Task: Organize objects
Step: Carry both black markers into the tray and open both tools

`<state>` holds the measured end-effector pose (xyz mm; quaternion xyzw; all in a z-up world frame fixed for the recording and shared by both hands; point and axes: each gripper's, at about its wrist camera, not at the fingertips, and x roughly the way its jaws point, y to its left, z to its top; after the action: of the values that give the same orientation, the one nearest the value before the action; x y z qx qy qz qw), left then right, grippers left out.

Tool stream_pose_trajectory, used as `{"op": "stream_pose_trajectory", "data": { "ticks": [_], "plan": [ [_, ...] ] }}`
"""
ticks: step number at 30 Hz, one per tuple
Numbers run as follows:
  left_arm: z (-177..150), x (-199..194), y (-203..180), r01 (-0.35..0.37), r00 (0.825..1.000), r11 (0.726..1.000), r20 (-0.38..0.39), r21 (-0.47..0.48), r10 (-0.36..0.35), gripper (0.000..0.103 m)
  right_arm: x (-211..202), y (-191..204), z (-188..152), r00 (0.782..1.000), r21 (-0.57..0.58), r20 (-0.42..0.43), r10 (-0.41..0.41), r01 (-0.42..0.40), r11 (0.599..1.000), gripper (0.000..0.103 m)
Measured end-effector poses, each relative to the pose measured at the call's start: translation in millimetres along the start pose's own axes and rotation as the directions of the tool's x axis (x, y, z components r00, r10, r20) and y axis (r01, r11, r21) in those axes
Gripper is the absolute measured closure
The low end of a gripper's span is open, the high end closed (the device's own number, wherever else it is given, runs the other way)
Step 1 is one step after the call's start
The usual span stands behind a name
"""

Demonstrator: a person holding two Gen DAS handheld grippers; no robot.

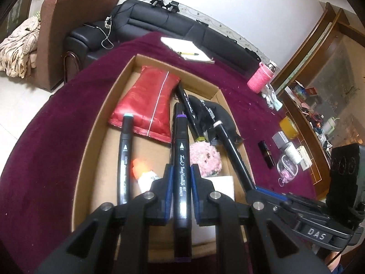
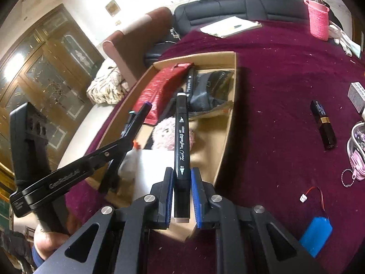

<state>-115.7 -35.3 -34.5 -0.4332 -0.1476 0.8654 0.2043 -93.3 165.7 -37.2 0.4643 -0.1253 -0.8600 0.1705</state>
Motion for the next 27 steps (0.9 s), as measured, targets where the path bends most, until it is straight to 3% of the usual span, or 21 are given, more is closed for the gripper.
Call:
{"op": "stream_pose_trajectory", "data": {
  "ticks": [8, 17, 19, 21, 22, 27],
  "plan": [
    [2, 21, -3, -0.009, 1.000, 1.000, -0.029, -0.009, 0.009, 0.089, 13, 0, 0, 1.000, -0.008, -0.022, -0.015, 0.015, 1.000, 0.086],
    [1, 17, 0, -0.015, 1.000, 1.000, -0.019, -0.023, 0.015, 0.087, 13, 4, -7, 1.000, -0.015, -0.029, 0.003, -0.003, 1.000, 0.085],
    [0, 17, 0, -0.019, 1.000, 1.000, -0.023, -0.024, 0.018, 0.083, 10, 4, -8, 1.000, -0.014, -0.024, 0.006, -0.007, 1.000, 0.085],
    [0, 13, -1, -0.020, 1.000, 0.999, -0.015, -0.030, 0.019, 0.066, 7, 4, -8, 1.000, -0.014, -0.020, 0.005, -0.005, 1.000, 0.085],
    [0, 11, -1, -0.016, 1.000, 0.999, -0.012, -0.030, 0.016, 0.063, 5, 4, -8, 1.000, -0.016, -0.018, 0.005, -0.005, 1.000, 0.085],
    [0, -1, -9, -0.020, 1.000, 1.000, 0.007, -0.015, 0.021, 0.058, -6, 3, -10, 1.000, -0.011, -0.005, 0.028, -0.028, 1.000, 0.085]
  ]
}}
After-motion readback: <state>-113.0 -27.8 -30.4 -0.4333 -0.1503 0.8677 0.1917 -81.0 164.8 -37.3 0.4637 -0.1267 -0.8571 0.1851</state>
